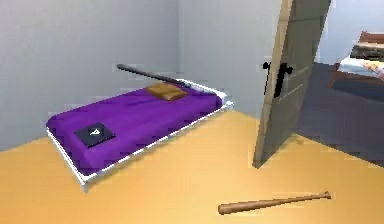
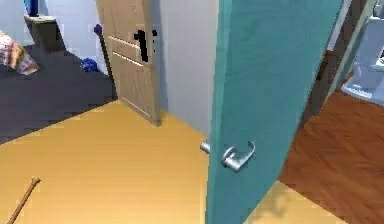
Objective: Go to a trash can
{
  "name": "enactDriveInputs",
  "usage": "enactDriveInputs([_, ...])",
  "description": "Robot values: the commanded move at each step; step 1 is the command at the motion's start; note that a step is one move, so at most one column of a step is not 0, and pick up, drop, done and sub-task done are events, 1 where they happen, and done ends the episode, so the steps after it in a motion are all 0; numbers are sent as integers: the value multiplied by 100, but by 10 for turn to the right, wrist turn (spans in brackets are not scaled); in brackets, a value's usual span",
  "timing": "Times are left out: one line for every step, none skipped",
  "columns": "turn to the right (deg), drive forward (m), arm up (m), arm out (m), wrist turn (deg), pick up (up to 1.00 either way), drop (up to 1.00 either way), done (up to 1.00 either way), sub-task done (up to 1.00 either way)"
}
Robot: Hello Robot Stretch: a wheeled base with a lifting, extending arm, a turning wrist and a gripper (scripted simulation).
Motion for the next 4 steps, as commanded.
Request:
enactDriveInputs([450,0,0,0,0,0,0,0,0])
enactDriveInputs([60,0,0,0,0,0,0,0,0])
enactDriveInputs([0,60,0,0,0,0,0,0,0])
enactDriveInputs([180,0,0,0,0,0,0,0,0])
